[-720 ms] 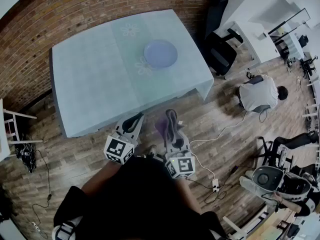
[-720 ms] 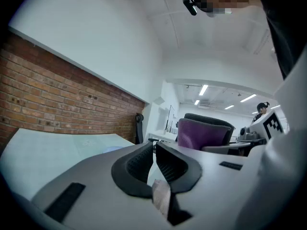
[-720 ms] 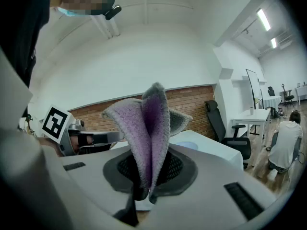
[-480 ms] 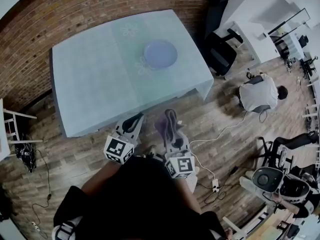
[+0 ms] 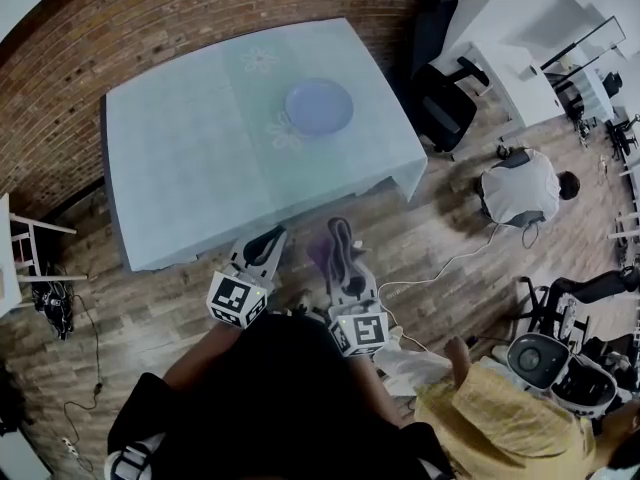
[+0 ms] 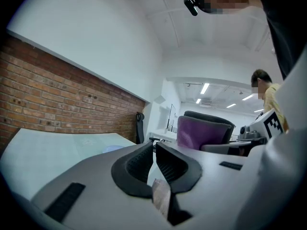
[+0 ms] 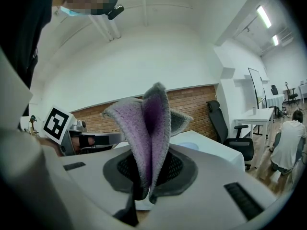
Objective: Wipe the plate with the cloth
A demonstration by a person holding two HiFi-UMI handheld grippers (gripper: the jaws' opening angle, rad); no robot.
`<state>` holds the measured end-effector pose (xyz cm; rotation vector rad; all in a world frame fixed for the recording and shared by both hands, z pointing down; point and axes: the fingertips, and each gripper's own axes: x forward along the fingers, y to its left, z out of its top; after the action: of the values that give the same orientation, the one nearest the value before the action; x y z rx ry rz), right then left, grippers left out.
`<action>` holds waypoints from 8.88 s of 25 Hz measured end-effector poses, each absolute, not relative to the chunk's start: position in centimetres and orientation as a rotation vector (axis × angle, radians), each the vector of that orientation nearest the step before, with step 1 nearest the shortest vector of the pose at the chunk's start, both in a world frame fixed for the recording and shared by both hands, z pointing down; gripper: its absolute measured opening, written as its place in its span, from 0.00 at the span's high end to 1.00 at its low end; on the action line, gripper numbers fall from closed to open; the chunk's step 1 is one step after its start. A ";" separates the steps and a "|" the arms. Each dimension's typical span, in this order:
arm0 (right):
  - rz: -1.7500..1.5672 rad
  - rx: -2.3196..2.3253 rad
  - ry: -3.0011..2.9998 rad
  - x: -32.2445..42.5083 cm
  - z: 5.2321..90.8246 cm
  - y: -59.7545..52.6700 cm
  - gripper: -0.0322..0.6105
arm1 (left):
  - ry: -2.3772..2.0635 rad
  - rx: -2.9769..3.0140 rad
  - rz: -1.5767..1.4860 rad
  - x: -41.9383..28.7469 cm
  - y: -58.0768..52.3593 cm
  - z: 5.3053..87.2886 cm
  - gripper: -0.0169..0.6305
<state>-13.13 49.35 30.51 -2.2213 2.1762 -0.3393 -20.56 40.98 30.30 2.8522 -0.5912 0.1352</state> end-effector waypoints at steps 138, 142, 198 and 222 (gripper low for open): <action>-0.938 -1.570 3.241 3.3 60.6 5.3 0.86 | -0.710 1.989 0.772 -0.8 3.3 65.2 0.88; -0.993 -1.436 3.393 2.3 62.6 4.6 0.86 | -0.706 1.991 0.779 -0.4 2.9 65.2 0.88; -0.791 -2.346 3.738 16.6 64.0 5.9 0.86 | -0.727 1.983 0.730 -0.9 2.9 65.2 0.88; -1.489 -1.691 3.726 10.6 64.0 16.2 0.86 | -0.727 1.966 0.701 -0.7 3.4 65.3 0.89</action>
<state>10.64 16.20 63.95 -1.6908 3.7260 -1.4889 -0.73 3.40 65.33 1.9658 -0.7274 0.7007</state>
